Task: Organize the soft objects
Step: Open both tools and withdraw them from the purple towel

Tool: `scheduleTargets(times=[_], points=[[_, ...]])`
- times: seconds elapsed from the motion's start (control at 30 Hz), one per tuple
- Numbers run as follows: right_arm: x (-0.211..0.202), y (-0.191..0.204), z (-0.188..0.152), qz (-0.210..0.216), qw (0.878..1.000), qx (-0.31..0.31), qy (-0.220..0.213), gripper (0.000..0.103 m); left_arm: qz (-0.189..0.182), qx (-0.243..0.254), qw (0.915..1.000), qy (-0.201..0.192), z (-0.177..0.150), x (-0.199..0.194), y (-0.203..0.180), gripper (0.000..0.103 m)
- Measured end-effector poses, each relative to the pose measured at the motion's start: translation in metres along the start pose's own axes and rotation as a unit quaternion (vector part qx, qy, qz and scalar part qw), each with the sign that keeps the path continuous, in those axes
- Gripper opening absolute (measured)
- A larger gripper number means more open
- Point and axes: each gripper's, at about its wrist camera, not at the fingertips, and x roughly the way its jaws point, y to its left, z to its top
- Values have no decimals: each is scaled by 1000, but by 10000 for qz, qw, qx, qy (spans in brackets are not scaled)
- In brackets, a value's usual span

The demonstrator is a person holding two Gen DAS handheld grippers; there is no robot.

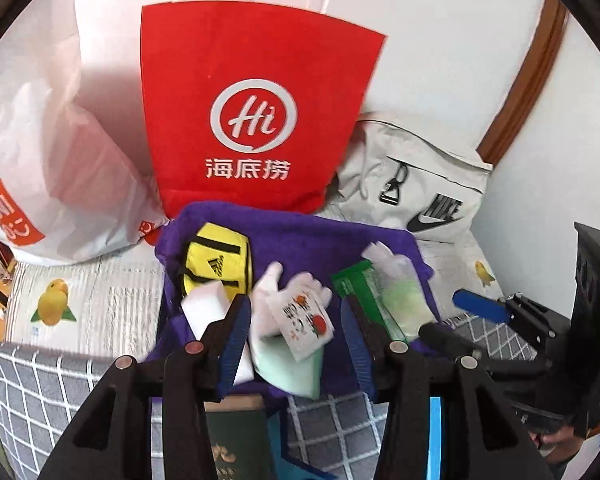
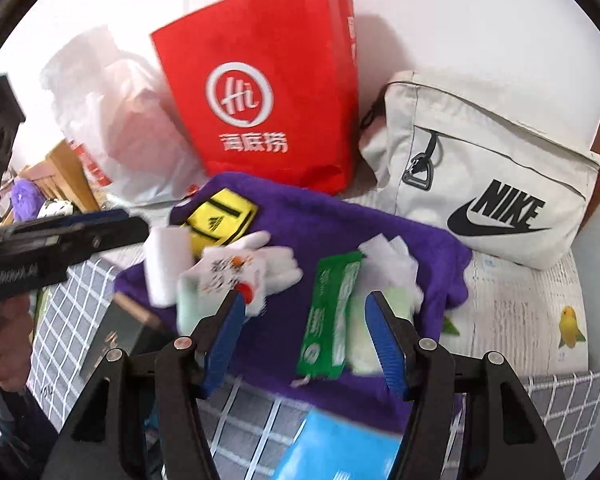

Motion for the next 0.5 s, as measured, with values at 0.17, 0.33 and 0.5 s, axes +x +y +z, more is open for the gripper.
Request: scheduleTargets(times=[0.17,0.33,0.5], points=[[-24,15,-32,16,10000,-51,36,62,191,317,9993,57,-33,-25,-13,45],[-43,27,-70,124,9999,4,31,62,336,356,9988,95,-80,-52,-9,45],[-59,38,-105,328,9993,158,26,62,346,258,9987,265,-132,-63,-5,45]])
